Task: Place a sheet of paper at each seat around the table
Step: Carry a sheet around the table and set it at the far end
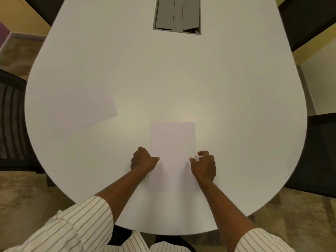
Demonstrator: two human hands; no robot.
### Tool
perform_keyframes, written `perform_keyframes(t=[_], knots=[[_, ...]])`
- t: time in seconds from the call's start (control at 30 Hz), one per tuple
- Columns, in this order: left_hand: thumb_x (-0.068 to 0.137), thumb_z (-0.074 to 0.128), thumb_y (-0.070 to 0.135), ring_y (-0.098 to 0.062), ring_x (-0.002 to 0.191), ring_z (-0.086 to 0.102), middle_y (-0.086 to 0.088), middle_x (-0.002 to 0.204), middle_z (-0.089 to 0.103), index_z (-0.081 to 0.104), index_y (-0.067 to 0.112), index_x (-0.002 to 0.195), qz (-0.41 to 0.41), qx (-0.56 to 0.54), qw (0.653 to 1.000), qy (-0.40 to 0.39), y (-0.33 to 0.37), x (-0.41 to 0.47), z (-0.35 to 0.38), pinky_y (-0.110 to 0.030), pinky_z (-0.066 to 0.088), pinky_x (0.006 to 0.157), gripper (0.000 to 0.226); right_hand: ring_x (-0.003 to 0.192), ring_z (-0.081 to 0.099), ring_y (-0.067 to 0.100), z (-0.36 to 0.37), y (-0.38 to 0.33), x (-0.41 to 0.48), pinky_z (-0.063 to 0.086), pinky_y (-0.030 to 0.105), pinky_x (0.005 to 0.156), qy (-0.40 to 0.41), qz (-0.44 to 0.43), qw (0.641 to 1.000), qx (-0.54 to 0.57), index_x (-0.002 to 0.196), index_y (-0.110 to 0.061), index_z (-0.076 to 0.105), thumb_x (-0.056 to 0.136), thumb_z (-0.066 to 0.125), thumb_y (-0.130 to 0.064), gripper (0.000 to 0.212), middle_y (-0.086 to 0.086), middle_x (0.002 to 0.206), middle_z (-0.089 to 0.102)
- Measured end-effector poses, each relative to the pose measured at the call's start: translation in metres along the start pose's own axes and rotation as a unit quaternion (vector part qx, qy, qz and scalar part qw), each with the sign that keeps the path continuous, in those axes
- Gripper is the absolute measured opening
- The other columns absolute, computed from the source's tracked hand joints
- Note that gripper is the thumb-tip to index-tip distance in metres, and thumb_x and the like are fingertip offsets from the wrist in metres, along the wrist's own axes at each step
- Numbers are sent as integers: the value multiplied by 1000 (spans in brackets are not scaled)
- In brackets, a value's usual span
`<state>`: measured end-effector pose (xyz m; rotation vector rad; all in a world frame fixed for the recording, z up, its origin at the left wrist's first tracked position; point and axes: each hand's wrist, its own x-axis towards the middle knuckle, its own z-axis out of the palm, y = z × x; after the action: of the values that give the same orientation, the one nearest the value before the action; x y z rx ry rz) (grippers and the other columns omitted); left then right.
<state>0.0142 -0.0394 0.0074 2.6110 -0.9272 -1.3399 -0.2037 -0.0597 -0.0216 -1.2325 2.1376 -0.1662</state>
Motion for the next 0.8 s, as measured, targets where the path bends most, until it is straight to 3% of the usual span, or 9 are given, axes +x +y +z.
perform_keyframes(t=[0.13, 0.33, 0.47, 0.63, 0.8], knots=[[87, 89, 40, -41, 134, 64, -19, 146, 62, 52, 2, 144, -41, -47, 998, 19, 3, -6, 13, -49, 57, 107, 78, 131, 62, 33, 0, 10, 8, 52, 43, 103, -33, 11, 999, 5, 142, -18, 58, 94, 79, -37, 56, 10, 142, 60], [85, 91, 32, -41, 126, 68, -21, 137, 69, 61, -5, 137, -54, -77, 996, 10, 3, -4, 20, -52, 59, 106, 70, 126, 63, 33, 5, 8, 7, 54, 44, 99, -34, 20, 999, 17, 133, -19, 60, 91, 81, -33, 49, 9, 136, 61], [84, 91, 30, -40, 131, 67, -20, 142, 67, 60, -2, 141, -67, -99, 993, 17, 4, -3, 21, -46, 58, 105, 73, 124, 63, 32, 5, 10, 11, 53, 42, 96, -36, 46, 996, 61, 131, -19, 60, 90, 82, -26, 47, 8, 134, 63], [83, 93, 23, -38, 117, 74, -19, 127, 76, 72, -2, 122, -88, -92, 991, 29, 5, 1, 19, -36, 55, 82, 51, 120, 65, 29, 7, 15, 15, 51, 38, 94, -32, 57, 994, 86, 129, -19, 61, 88, 81, -21, 46, 5, 129, 66], [82, 94, 17, -36, 110, 76, -15, 116, 79, 80, 2, 110, -82, -106, 990, 31, 7, 1, 17, -40, 62, 89, 34, 115, 67, 27, 7, 20, 22, 50, 35, 89, -40, 58, 993, 93, 124, -21, 63, 87, 82, -20, 42, 3, 123, 70]])
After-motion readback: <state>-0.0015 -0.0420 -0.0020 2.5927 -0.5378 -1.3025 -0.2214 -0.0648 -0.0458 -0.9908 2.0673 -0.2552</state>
